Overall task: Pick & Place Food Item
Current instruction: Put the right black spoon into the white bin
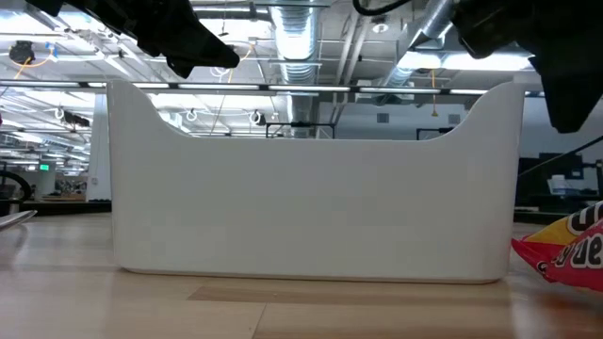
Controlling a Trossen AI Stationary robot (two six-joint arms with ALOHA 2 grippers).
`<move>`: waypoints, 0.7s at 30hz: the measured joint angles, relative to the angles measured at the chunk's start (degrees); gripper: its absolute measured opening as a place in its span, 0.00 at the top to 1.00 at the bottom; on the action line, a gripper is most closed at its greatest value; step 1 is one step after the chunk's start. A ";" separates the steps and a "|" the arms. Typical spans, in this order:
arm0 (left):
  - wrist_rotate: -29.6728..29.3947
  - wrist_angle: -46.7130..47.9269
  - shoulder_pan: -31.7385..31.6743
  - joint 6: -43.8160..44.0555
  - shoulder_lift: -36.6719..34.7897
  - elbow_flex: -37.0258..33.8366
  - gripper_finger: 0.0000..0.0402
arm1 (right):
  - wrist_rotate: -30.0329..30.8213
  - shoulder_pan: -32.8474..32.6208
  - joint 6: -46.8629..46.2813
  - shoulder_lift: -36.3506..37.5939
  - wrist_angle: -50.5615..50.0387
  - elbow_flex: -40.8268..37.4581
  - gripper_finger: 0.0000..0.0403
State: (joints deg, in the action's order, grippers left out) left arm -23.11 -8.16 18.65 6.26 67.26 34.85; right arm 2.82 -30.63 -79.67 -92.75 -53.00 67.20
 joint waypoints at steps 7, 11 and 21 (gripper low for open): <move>0.00 0.00 0.00 0.00 -0.02 0.00 0.99 | -0.62 0.78 -3.13 0.15 -0.92 0.00 0.89; -0.02 0.02 0.00 0.00 -0.02 -0.01 0.99 | -1.37 0.23 -6.58 0.15 -6.39 0.00 0.89; 0.00 0.04 0.01 0.02 0.00 -0.01 0.99 | 0.32 -5.17 -15.75 5.69 -16.33 -0.02 0.89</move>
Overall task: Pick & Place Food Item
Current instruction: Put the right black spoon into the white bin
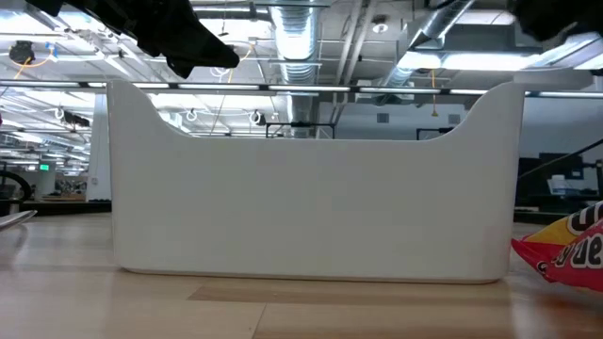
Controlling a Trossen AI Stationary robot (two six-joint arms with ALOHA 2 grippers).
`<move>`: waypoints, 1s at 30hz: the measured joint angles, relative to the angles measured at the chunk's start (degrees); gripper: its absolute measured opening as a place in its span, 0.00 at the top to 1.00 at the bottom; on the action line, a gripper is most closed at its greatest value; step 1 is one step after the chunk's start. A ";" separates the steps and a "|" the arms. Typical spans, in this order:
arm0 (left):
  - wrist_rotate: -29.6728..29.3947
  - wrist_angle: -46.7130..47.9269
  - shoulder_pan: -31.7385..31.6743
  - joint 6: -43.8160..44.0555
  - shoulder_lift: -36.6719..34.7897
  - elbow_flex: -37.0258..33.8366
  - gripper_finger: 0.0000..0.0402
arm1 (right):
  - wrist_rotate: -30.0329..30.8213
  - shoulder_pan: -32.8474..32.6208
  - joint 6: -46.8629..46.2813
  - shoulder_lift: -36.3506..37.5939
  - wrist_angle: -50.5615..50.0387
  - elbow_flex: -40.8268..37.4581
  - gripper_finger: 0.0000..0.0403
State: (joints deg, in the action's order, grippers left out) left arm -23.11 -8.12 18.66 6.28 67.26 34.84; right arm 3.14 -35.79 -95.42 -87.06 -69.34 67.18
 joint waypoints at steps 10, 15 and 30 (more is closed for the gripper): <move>0.00 0.00 0.00 0.15 -0.01 0.01 0.99 | 3.00 -6.14 -11.07 7.02 -6.02 0.00 0.89; 0.00 0.00 0.00 0.15 0.00 0.01 0.99 | 3.58 -8.41 -15.75 8.91 -8.57 0.00 0.89; 0.00 0.00 -0.01 0.15 0.00 0.01 0.99 | 2.56 -10.60 -22.66 18.18 18.92 -22.44 0.89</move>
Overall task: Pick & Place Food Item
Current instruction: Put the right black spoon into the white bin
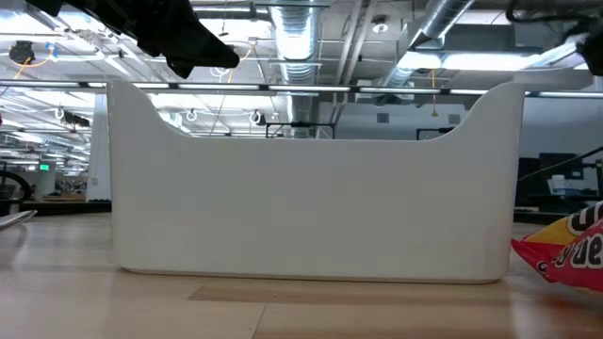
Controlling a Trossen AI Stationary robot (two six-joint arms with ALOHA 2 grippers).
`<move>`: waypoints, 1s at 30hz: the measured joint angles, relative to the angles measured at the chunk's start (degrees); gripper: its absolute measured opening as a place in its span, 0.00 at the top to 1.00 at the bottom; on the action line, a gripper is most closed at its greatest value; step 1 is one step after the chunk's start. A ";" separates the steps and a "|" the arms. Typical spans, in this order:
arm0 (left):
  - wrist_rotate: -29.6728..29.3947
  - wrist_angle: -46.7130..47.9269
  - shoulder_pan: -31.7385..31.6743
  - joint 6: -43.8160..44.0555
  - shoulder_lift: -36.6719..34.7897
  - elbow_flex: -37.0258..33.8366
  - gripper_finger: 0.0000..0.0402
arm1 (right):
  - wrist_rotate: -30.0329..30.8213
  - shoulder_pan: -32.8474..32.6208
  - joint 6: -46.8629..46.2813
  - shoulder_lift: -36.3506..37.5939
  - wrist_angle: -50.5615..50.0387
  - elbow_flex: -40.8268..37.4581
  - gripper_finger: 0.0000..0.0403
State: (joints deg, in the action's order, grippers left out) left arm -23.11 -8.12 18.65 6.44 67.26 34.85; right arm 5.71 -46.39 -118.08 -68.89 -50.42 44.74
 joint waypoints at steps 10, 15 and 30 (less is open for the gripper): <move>0.00 -0.04 0.00 0.00 0.00 -0.02 0.99 | -2.65 -0.89 -6.55 0.45 1.07 -4.27 0.89; 0.00 -0.05 0.02 0.00 0.00 -0.01 0.99 | -2.68 -0.85 -8.40 -3.31 4.27 -4.27 0.89; 0.00 -0.06 0.00 0.00 0.00 0.00 0.99 | -2.71 0.02 -2.10 -11.76 11.82 -4.27 0.89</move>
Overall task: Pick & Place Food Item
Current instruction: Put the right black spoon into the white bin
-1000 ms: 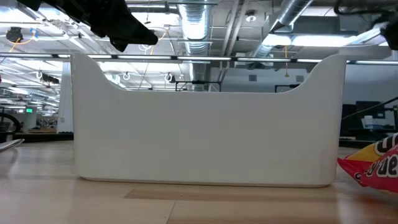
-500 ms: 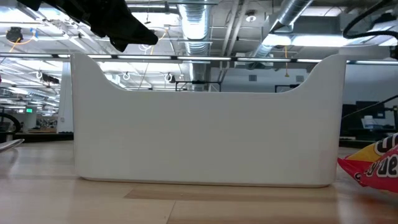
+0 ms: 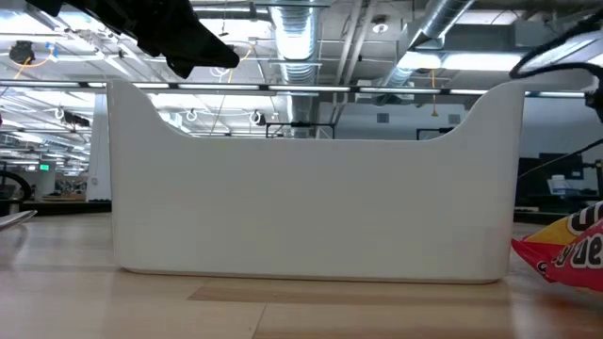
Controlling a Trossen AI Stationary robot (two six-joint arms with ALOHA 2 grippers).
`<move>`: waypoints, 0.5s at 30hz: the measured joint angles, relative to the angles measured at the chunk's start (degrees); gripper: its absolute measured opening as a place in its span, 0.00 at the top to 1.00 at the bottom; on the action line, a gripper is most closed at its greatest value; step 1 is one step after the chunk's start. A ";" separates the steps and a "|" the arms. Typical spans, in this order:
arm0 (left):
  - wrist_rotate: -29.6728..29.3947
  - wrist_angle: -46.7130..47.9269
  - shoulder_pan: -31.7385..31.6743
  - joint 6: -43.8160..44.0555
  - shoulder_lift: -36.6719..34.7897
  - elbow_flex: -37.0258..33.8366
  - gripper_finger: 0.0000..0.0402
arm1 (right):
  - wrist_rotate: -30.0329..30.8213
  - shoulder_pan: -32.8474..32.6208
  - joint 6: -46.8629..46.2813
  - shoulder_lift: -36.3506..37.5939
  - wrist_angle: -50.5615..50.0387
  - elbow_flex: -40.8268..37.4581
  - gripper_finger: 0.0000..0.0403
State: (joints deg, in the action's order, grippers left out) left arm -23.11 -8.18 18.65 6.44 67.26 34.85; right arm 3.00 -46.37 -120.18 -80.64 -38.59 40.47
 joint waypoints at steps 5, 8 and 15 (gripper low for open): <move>0.00 -0.01 0.02 -0.04 -0.02 0.00 0.99 | 0.03 -0.49 -9.83 1.41 -3.55 0.00 0.89; 0.00 -0.01 0.02 -0.07 -0.01 0.00 0.99 | -0.01 -1.08 -11.95 2.21 -4.04 0.00 0.89; 0.00 -0.03 0.00 -0.16 0.00 -0.01 0.99 | -0.03 -2.54 -13.34 1.54 -5.35 0.00 0.89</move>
State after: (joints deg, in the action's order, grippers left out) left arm -23.11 -8.21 18.65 6.28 67.26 34.84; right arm 2.96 -48.91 -133.52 -79.10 -43.95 40.47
